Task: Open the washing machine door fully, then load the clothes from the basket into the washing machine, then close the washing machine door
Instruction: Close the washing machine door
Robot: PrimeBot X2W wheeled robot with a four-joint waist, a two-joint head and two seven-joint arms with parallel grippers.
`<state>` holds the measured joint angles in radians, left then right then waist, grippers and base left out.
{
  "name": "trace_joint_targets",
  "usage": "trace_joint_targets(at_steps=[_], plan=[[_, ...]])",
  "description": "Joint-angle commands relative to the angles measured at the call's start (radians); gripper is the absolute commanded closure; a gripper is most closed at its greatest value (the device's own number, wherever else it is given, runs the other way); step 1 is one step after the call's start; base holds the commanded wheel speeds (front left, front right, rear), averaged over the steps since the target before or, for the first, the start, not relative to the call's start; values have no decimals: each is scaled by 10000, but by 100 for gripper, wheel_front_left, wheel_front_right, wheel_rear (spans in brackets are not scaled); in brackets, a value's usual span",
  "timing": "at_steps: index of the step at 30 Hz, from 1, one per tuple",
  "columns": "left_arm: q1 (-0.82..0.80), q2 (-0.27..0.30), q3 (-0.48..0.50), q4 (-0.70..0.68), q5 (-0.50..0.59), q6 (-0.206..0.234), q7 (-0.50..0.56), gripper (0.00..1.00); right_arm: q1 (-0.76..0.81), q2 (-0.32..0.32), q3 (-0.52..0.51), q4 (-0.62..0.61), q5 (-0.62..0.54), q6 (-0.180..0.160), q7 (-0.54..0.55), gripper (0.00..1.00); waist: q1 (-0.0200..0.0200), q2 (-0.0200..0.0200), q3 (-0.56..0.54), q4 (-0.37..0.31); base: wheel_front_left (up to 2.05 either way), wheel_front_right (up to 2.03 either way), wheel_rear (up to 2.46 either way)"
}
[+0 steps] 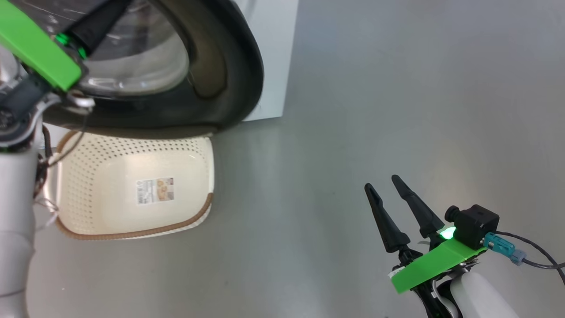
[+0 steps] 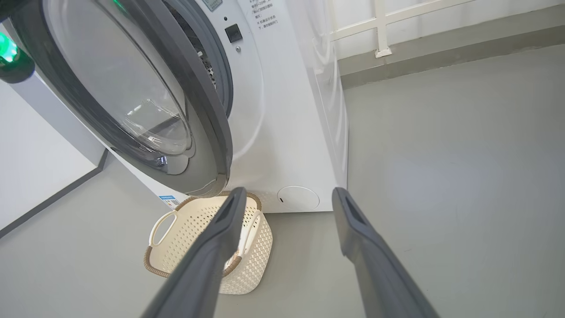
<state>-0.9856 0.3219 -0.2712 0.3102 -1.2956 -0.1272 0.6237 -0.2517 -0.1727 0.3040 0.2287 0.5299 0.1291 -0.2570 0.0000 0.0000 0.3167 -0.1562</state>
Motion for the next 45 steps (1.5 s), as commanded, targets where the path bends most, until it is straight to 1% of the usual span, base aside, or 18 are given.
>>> trace_joint_targets(at_steps=[1, 7, 13, 20, 29, 30, 31, 33, 34, 36, 37, 38, 40, 41, 42, 45], plan=[[-581, 527, 231, -118, 93, -34, -186, 100, -257, 65, 100, -273, -79, 16, -48, 0, 0, 0, 179, -197, 0, 0, 0], [-1047, 789, -81, 505, 136, -34, -1007, 100, -299, 163, 8, -251, -99, 16, -48, 0, 0, 0, 265, -367, 0, 0, 0], [-955, 1013, -523, 653, -243, -35, -1346, 100, -216, 143, -95, -213, -115, 16, -48, 0, 0, 0, 107, -278, 0, 0, 0], [-257, 1325, -1034, 300, -832, -35, -1530, 100, -116, -44, -45, -159, -128, 16, -48, 0, 0, 0, -258, 105, 0, 0, 0], [1125, 1757, -1312, -376, -1327, -35, -2358, 100, 153, -380, 52, -79, -112, 16, -48, 0, 0, 0, -861, 636, 0, 0, 0], [1326, 1819, -1349, -442, -1344, -35, -2500, 97, 202, -428, 61, -72, -108, 16, -48, 0, 0, 0, -941, 704, 0, 0, 0], [1542, 1886, -1401, -513, -1352, -35, -2635, 89, 256, -473, 61, -63, -103, 16, -48, 0, 0, 0, -1019, 772, 0, 0, 0], [2013, 2061, -1579, -668, -1274, -35, -2913, 67, 378, -556, 34, -56, -91, 16, -48, 0, 0, 0, -1166, 904, 0, 0, 0], [2264, 2102, -1634, -719, -1322, -35, -3056, 60, 440, -593, 10, -54, -88, 16, -48, 0, 0, 0, -1235, 972, 0, 0, 0], [2737, 2253, -1776, -817, -1292, -35, -3357, 52, 568, -669, -22, -54, -87, 16, -48, 0, 0, 0, -1365, 1104, 0, 0, 0], [2978, 2309, -1840, -852, -1288, -35, -3534, 36, 633, -708, -31, -52, -88, 16, -48, 0, 0, 0, -1425, 1168, 0, 0, 0], [3218, 2340, -1877, -881, -1335, -35, -3713, 24, 696, -743, -43, -51, -85, 16, -48, 0, 0, 0, -1484, 1229, 0, 0, 0], [3682, 2443, -1968, -912, -1348, -35, -4085, 9, 822, -810, -50, -49, -85, 16, -48, 0, 0, 0, -1599, 1340, 0, 0, 0], [3921, 2475, -2007, -922, -1401, -35, -4253, 3, 884, -838, -66, -49, -82, 16, -48, 0, 0, 0, -1654, 1392, 0, 0, 0], [4156, 2517, -2022, -930, -1452, -35, -4436, 0, 939, -864, -70, -52, -79, 16, -48, 0, 0, 0, -1693, 1424, 0, 0, 0], [4841, 2607, -2024, -975, -1651, -35, -4967, 0, 1065, -954, -97, -59, -60, 16, -48, 0, 0, 0, -1799, 1508, 0, 0, 0]])
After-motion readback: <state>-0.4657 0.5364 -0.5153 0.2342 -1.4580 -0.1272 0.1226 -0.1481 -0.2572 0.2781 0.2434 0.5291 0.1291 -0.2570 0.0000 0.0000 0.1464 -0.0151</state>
